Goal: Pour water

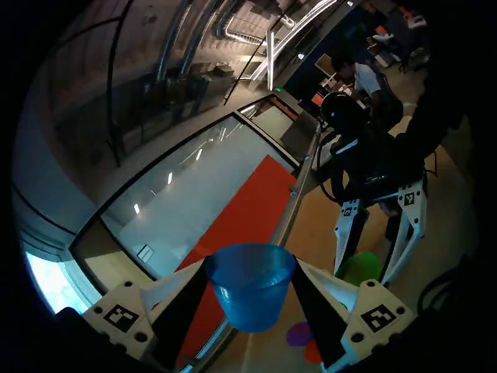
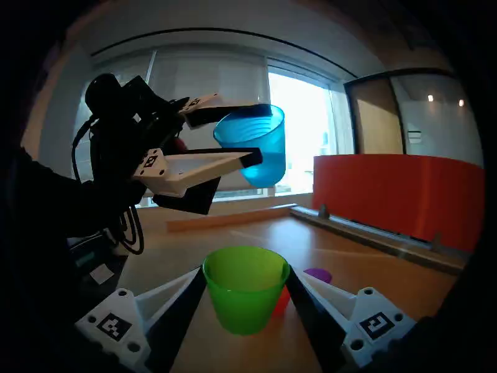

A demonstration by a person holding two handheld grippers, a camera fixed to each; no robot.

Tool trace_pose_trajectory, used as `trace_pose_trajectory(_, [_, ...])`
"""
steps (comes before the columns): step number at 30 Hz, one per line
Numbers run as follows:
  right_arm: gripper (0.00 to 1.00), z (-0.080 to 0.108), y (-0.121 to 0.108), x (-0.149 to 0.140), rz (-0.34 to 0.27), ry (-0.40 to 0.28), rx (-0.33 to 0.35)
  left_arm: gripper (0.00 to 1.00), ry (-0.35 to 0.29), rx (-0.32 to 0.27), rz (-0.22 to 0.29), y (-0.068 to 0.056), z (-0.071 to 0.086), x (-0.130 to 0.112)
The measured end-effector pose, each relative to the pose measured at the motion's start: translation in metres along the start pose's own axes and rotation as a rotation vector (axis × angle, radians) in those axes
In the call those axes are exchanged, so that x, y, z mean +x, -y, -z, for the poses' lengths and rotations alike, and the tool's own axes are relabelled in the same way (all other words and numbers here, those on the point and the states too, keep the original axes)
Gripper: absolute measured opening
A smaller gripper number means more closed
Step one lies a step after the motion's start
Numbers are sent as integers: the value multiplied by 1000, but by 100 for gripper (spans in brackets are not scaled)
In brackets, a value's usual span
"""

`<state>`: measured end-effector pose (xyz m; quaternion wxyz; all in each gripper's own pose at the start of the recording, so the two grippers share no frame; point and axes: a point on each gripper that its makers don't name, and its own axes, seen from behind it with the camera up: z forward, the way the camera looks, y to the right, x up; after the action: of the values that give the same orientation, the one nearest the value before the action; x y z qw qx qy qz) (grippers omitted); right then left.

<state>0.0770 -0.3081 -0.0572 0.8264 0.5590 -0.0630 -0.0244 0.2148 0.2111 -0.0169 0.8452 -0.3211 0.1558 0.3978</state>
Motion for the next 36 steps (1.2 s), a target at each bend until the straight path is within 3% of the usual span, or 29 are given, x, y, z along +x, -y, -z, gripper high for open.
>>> trace_pose_trajectory(12, [92, -4, 0, 4, 10, 1, 7, 89, 8, 22, -81, 9, -5, 1])
trace_pose_trajectory(36, [92, -7, -7, 8, 24, 3, 1, 89, 11, 23, -215, 4, -11, 6])
